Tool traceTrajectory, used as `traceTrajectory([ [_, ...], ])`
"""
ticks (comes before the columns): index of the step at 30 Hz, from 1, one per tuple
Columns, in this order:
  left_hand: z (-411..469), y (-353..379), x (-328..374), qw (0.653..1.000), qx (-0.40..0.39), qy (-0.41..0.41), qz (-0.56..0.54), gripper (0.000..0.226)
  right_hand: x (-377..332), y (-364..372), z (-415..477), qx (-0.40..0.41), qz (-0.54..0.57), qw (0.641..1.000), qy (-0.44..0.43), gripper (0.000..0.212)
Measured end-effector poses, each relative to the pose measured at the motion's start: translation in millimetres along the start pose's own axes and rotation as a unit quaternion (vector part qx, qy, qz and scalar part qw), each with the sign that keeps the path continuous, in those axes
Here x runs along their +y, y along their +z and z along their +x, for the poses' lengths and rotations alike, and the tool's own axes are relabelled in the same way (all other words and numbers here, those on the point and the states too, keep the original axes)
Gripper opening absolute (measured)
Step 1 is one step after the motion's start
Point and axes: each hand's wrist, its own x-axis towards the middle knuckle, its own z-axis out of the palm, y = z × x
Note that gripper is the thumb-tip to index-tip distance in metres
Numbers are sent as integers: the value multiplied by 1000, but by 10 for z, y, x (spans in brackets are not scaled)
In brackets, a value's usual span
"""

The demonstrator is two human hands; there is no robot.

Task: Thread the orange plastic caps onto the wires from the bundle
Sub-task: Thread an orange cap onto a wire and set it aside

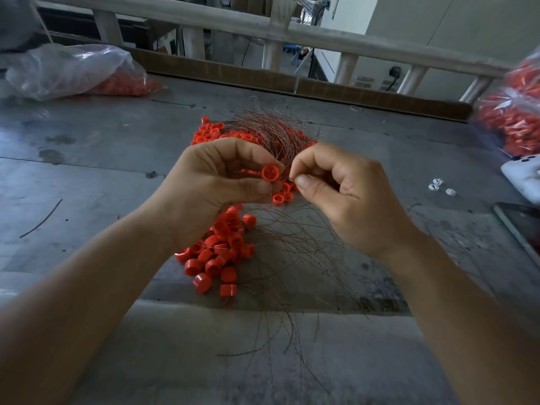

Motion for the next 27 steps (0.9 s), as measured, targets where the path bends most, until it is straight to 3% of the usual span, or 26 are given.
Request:
traceTrajectory([
  [11,-21,24,15,1000,-19,-1,21,22,21,5,-1,-17,-10,999,40,27],
  [27,-32,27,23,999,-9,-22,-22,26,37,-24,10,-8,0,996,87,22],
])
